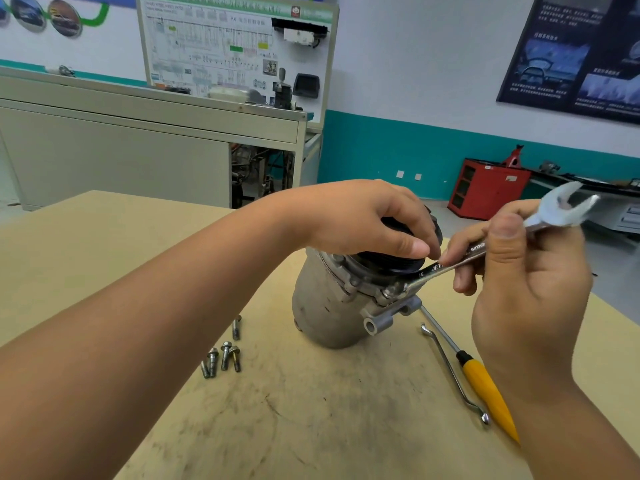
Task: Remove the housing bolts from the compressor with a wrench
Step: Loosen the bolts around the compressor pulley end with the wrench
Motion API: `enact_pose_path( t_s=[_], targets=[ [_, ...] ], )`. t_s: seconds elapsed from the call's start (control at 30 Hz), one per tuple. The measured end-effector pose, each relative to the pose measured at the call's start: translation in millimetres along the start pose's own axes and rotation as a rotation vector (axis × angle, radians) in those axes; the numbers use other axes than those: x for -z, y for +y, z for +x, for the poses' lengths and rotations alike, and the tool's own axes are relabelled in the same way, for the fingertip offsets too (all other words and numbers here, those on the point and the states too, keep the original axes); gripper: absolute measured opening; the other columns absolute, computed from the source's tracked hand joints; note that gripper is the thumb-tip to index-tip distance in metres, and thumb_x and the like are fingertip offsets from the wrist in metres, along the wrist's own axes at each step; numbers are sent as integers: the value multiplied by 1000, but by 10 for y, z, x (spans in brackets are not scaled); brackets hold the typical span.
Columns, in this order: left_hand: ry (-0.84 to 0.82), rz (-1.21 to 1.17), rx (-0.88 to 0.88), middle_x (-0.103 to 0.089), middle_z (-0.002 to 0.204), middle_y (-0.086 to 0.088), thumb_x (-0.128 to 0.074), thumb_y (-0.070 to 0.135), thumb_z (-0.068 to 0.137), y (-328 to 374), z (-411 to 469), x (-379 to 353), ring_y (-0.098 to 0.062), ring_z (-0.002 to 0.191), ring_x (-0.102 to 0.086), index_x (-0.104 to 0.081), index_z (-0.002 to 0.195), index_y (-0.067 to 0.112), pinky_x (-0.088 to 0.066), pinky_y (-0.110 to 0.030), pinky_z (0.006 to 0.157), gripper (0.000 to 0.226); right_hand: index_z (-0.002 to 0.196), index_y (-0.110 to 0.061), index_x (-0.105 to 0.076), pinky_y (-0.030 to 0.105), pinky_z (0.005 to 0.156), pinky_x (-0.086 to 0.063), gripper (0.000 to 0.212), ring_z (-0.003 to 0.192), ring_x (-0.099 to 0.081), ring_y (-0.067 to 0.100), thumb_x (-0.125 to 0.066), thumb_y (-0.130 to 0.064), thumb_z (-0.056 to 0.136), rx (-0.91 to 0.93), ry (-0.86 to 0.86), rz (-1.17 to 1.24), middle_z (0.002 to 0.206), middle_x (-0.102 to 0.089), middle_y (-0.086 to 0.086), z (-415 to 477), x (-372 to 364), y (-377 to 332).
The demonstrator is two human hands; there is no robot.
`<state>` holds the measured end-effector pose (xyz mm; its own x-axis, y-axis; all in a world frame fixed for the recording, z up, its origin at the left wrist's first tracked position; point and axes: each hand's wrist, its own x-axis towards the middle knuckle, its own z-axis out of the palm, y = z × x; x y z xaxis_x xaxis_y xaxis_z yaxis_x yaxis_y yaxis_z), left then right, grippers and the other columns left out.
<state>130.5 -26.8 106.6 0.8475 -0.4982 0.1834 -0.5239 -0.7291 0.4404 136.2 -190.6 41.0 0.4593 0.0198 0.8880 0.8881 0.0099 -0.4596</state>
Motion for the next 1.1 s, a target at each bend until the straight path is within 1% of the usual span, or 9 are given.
enact_pose_path(
  t_s=[0.13,0.23,0.4,0.63,0.77,0.83,0.93,1.0,1.1],
  targets=[
    [6,-1,5,-52,123,19,-56,33,94,-7,-3,-1,2,115,-43,-63,98,44,-33,-14,97,13,86,-40,-49,20,47,-42,16,47,-51,17,-42,-53,93,-37,-35,0,67,-62,-7,-156,-40,55],
    [12,-2,2,-53,122,19,-56,32,94,-13,-11,-2,8,111,-42,-65,101,41,-30,-3,91,15,88,-36,-46,20,49,-42,15,47,-51,12,-42,-48,96,38,26,-21,70,-62,-5,-185,-42,43],
    [4,5,-4,-52,122,21,-56,33,94,-3,-8,2,4,114,-43,-60,92,50,-35,-18,99,18,89,-25,-41,18,50,-42,21,47,-54,8,-42,-45,97,107,110,-11,71,-63,-4,-29,5,-32],
    [8,22,-9,-52,122,19,-56,32,94,-10,7,6,5,112,-42,-58,90,50,-33,-15,98,19,89,-26,-42,18,47,-42,19,46,-54,9,-44,-44,95,60,73,26,73,-62,1,-58,-32,-21],
    [19,51,-21,-53,123,18,-57,31,94,11,-2,5,1,115,-43,-58,91,48,-35,-20,99,17,88,-24,-41,18,46,-42,17,45,-52,11,-42,-37,98,44,36,36,73,-61,2,-48,-26,-24],
    [100,126,-24,-53,119,18,-58,31,93,3,-25,-56,0,117,-42,-64,93,43,-35,-28,103,13,87,-20,-41,18,45,-40,17,44,-50,13,-40,-32,99,18,29,60,72,-61,3,-22,-21,-16],
    [424,335,-83,-54,116,15,-62,38,89,-51,-192,-263,-8,122,-34,-71,92,32,-22,-35,103,11,87,-21,-42,19,45,-40,25,42,-49,15,-43,-44,96,3,-23,94,70,-62,4,68,-19,-13],
    [639,341,-108,-57,106,9,-64,44,83,-100,-387,-392,-14,113,-41,-71,85,27,-30,-41,95,19,86,-24,-43,20,44,-40,23,42,-49,17,-43,-46,95,17,-80,98,67,-62,0,127,-26,7],
    [725,262,-36,-51,86,13,-60,51,78,-179,-583,-555,-12,89,-46,-72,81,27,-41,-36,78,27,80,-25,-46,21,43,-36,21,41,-48,18,-36,-32,98,67,-68,83,56,-58,-8,208,-80,83]
  ],
)
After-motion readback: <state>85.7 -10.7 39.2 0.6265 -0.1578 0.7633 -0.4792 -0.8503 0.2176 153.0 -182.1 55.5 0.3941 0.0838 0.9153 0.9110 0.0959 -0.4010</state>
